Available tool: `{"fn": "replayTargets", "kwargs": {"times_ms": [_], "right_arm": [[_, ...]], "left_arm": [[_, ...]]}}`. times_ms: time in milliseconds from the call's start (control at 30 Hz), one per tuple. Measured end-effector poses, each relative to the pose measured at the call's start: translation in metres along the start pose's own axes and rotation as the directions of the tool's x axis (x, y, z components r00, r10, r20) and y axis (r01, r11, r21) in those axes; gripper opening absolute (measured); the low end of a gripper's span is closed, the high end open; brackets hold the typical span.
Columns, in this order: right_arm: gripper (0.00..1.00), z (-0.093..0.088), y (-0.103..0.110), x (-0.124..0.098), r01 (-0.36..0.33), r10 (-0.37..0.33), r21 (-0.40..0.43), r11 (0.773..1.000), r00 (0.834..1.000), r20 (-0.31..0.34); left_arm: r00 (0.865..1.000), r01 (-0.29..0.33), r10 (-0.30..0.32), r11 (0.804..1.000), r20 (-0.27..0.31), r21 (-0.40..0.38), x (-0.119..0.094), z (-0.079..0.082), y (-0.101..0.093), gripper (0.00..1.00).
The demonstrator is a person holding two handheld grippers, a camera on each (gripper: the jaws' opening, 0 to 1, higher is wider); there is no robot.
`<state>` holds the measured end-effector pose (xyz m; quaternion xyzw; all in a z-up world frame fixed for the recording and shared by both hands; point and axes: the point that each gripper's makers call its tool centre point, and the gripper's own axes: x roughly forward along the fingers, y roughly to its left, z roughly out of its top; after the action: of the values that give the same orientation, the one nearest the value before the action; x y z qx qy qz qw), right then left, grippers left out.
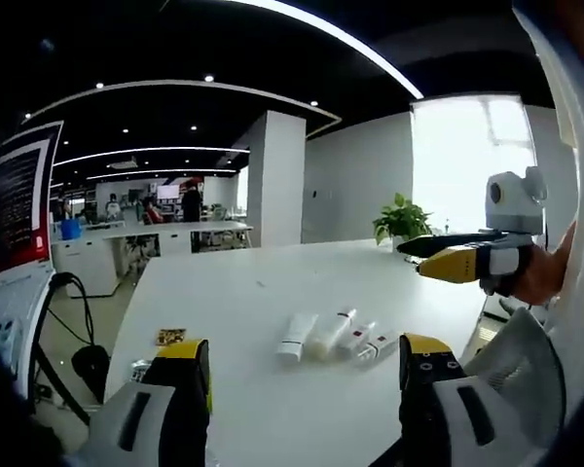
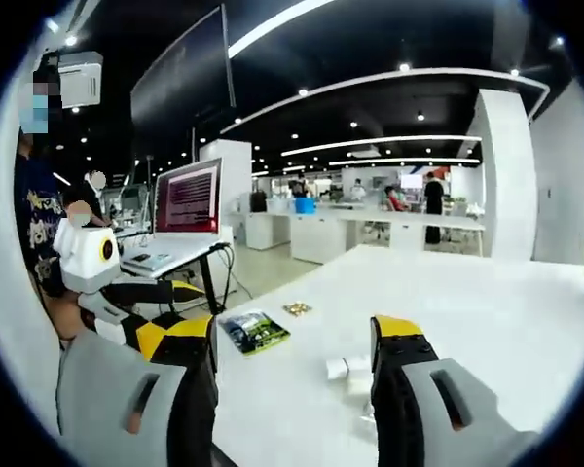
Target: Arrange the skincare products in the storage area until every visible bottle or jar stands upright without overlapping.
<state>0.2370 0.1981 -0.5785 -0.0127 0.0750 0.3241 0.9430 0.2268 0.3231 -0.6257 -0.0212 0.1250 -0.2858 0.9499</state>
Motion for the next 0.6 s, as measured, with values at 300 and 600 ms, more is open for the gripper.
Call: {"fn": "replayTargets", "kwargs": {"times_ms": [300,600], "right_arm": [[0.63,-0.015,0.002,-0.002,0.013,-0.013,0.014,1.0,1.0,-0.027],[0.61,0.01,-0.011,0.017,0.027,-0.028,-0.031,0.999,0.999,-0.029]], "left_arm": [[1.0,0.005,-0.005,1.0,-0.026,0.004,-0.003,0.008,0.012,0.83],[0.999,-0.018,0.019,1.0,-0.051,0.015,0.004,-0.004,0.024,0.83]]}}
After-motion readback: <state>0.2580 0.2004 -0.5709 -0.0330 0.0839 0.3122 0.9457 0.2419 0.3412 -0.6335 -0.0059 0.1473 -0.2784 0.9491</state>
